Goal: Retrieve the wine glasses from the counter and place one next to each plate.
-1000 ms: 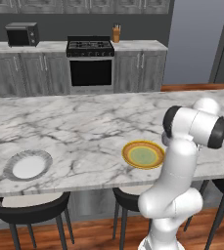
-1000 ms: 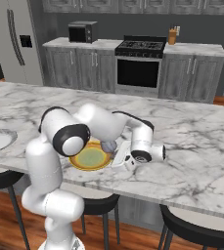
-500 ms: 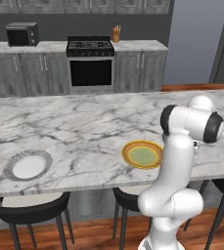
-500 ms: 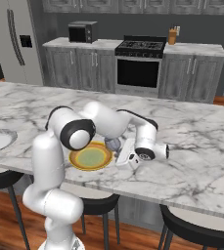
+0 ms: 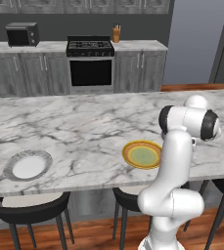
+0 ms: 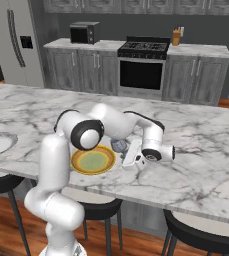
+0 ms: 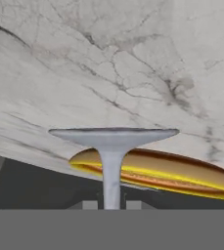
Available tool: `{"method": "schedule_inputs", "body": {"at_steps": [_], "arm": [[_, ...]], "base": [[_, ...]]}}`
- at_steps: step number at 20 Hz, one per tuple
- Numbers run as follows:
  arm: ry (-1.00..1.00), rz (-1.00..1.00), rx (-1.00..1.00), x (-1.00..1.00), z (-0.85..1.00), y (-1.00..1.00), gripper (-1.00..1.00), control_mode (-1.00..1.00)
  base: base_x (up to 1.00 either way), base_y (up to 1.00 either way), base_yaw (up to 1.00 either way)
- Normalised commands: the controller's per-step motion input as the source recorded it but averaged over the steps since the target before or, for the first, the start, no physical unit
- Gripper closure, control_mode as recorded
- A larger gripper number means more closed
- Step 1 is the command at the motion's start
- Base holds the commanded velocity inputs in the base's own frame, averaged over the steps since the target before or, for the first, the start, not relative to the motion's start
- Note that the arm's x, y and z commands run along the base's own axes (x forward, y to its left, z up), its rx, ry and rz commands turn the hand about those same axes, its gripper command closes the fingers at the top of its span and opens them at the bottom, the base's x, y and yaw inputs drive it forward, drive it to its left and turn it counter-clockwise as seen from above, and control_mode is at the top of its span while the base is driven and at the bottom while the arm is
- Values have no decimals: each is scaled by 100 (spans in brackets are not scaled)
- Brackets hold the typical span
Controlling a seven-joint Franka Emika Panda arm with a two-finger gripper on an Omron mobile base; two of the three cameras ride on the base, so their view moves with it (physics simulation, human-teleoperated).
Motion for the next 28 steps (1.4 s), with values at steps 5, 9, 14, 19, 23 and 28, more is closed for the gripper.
{"method": "schedule_inputs", "body": {"at_steps": [5, 9, 14, 19, 23, 28], "arm": [[0, 0, 5, 30, -23, 0, 100, -100], [0, 0, 7, 23, -33, 0, 100, -100], [-1, 1, 5, 2, -39, 0, 100, -100], [-9, 4, 1, -22, -33, 0, 100, -100], [-6, 0, 0, 0, -22, 10, -100, -100], [-4, 0, 0, 0, 0, -3, -100, -100]], "base": [[0, 0, 0], [0, 0, 0], [0, 0, 0], [0, 0, 0], [0, 0, 0], [0, 0, 0]]}}
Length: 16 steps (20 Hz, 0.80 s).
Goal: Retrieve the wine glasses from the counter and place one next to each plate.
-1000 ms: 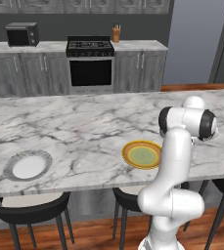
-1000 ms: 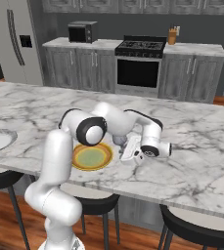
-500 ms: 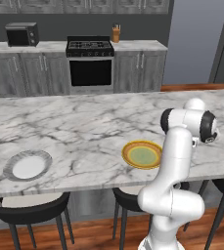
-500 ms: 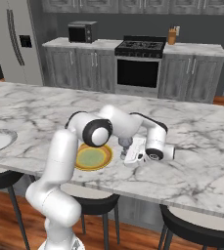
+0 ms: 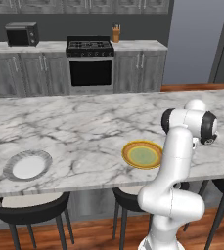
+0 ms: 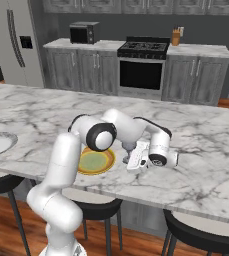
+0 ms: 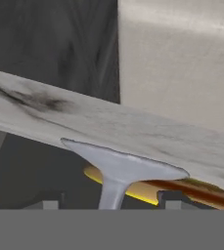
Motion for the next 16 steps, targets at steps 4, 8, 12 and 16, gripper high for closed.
{"method": "schedule_inputs", "body": {"at_steps": [4, 8, 12, 16], "arm": [[-1, 0, 0, 0, 0, -7, -100, -100], [0, 0, 0, -6, 0, -11, -100, -100], [0, -5, 5, -29, 10, -30, -100, -100], [0, -7, 7, -37, 18, -41, -100, -100]], "base": [[0, 0, 0], [0, 0, 0], [0, 0, 0], [0, 0, 0]]}}
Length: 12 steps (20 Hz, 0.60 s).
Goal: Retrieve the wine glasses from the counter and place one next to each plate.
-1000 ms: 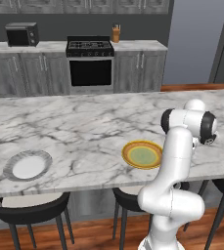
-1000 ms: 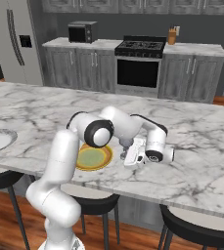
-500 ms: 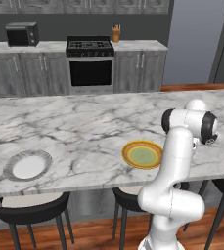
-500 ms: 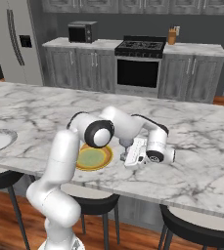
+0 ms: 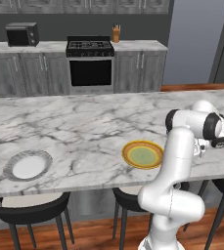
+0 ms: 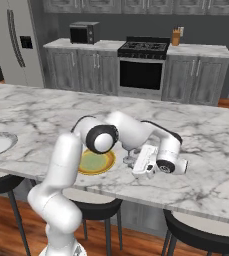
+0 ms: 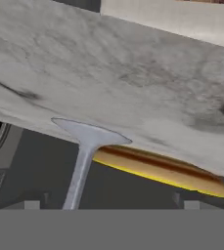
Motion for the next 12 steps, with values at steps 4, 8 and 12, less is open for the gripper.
{"method": "schedule_inputs", "body": {"at_steps": [4, 8, 12], "arm": [[-5, -7, 6, -52, 41, -13, -100, -100], [-4, -6, 5, -55, 83, 0, -100, -100], [-1, -4, 0, -41, 88, 24, -100, -100]], "base": [[0, 0, 0], [0, 0, 0], [0, 0, 0]]}}
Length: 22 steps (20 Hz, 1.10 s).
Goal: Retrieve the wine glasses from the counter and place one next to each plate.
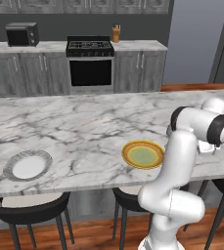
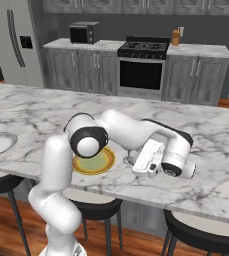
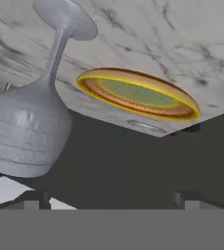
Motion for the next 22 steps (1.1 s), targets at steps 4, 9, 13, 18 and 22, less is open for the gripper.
{"method": "schedule_inputs", "body": {"at_steps": [4, 9, 13, 18, 22], "arm": [[0, -4, 0, -34, 78, 47, -100, -100], [0, -6, 0, -45, 57, 58, -100, -100], [0, -5, 0, -49, 56, 57, -100, -100], [-1, -2, 0, -32, 46, 52, -100, -100], [-4, 0, -1, -21, 43, 44, -100, -100]], "base": [[0, 0, 0], [0, 0, 0], [0, 0, 0], [0, 0, 0], [0, 0, 0]]}}
